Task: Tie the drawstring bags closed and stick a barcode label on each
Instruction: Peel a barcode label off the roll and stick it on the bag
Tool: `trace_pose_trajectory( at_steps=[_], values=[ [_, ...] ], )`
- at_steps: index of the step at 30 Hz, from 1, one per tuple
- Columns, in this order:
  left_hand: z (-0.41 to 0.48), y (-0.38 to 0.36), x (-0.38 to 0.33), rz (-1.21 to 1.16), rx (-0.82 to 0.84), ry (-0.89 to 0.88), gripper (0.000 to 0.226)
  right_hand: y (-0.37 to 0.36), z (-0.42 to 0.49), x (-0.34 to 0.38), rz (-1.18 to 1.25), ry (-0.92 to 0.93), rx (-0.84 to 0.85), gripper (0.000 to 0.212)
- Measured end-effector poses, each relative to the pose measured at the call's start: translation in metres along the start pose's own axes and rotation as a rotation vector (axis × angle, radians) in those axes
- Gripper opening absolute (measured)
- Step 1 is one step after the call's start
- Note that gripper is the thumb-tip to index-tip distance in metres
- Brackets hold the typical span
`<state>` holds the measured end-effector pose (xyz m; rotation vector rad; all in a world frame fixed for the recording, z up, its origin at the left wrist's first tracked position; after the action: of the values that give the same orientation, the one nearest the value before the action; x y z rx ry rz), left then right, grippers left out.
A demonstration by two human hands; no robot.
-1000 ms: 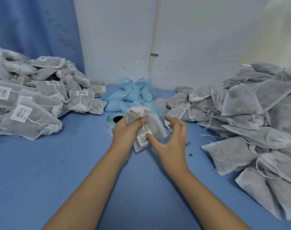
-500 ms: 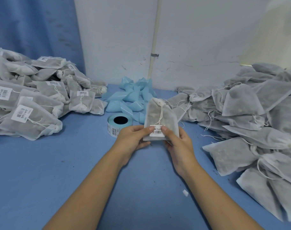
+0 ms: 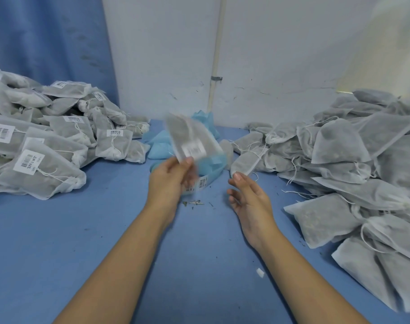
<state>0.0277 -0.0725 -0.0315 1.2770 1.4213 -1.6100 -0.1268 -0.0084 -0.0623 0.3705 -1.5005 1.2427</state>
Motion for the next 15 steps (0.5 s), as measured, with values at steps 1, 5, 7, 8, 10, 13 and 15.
trace_pose_trajectory(
  at_steps=[1,5,7,8,10,13,15],
  values=[
    [0.001,0.003,-0.006,-0.209,0.023,-0.011,0.009,0.001,0.0,0.0,0.01,-0.009,-0.01,0.035],
    [0.002,0.007,-0.013,-0.505,0.158,0.004,0.015,0.006,0.003,-0.003,0.043,-0.03,-0.052,0.027],
    [0.0,0.005,-0.009,-0.439,0.155,0.028,0.011,0.008,0.005,-0.005,0.07,-0.044,-0.081,0.029],
    [-0.001,0.003,-0.007,-0.4,0.153,0.045,0.021,0.009,0.007,-0.005,0.089,-0.055,-0.089,0.034],
    [-0.003,-0.002,-0.004,-0.29,0.147,0.052,0.029,0.01,0.012,-0.004,0.118,-0.087,-0.07,0.043],
    [-0.007,-0.009,0.0,-0.15,0.147,0.072,0.028,0.008,0.019,-0.002,0.114,-0.14,-0.014,0.048],
    [-0.01,-0.014,0.004,-0.078,0.145,0.093,0.025,0.009,0.024,-0.003,0.124,-0.173,-0.006,0.047]
  ],
)
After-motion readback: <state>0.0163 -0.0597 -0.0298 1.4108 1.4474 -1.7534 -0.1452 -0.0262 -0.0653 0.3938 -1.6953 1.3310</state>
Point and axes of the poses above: each hand's wrist, its own z-axis towards the middle knuckle, its own y-axis out of the back of the hand, x = y × z, the point moved 4 cm from there along z, towards the middle knuckle, and after that the axes turned 11 degrees about y, right-handed, at the moved point
